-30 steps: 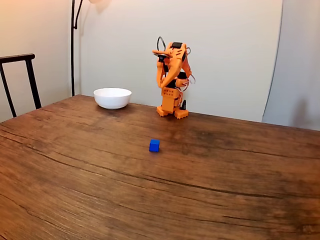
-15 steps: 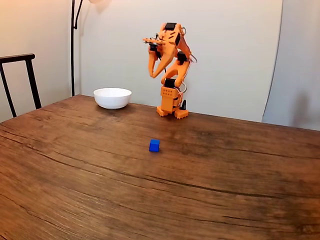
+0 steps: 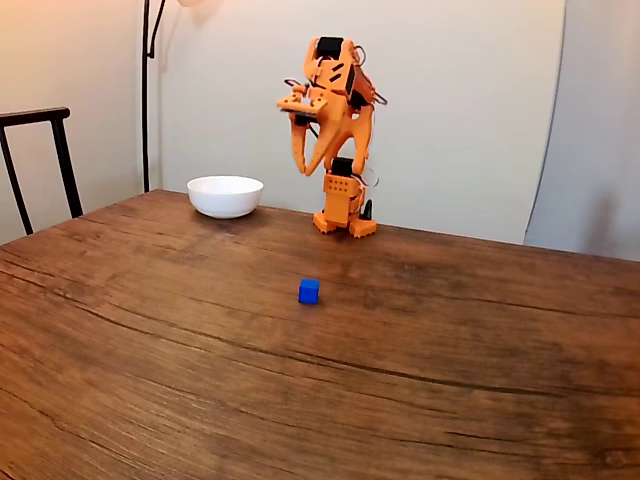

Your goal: Grasp the cube and drop it in the bowl

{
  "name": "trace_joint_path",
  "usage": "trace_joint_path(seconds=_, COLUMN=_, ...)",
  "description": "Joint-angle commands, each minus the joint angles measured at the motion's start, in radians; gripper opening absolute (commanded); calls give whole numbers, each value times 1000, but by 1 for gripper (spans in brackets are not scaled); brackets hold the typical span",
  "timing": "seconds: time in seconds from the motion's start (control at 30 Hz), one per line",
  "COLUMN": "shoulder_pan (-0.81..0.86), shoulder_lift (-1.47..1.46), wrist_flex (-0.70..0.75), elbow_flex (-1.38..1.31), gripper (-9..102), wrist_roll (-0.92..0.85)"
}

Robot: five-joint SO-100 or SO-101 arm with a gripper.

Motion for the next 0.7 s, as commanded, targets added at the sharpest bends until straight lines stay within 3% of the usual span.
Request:
trace_joint_path(seconds=0.0, shoulder_pan=-26, shoulder_lift=-38, wrist_flex=-55, elbow_flex=-49, gripper=0, wrist_roll=-3)
trace_joint_path(seconds=0.23, shoulder_pan=-57, shoulder_lift=-163, wrist_flex=-164, elbow_flex=-32, gripper=1, wrist_roll=5)
trace_joint_path(seconds=0.43, shoulder_pan=-80, shoulder_lift=-250, wrist_flex=-189, elbow_flex=-38, gripper=21, wrist_roll=-8)
trace_joint_path(seconds=0.67, shoulder_pan=-110, shoulder_lift=-321, wrist_flex=-189, elbow_flex=-49, gripper=34, wrist_roll=-38)
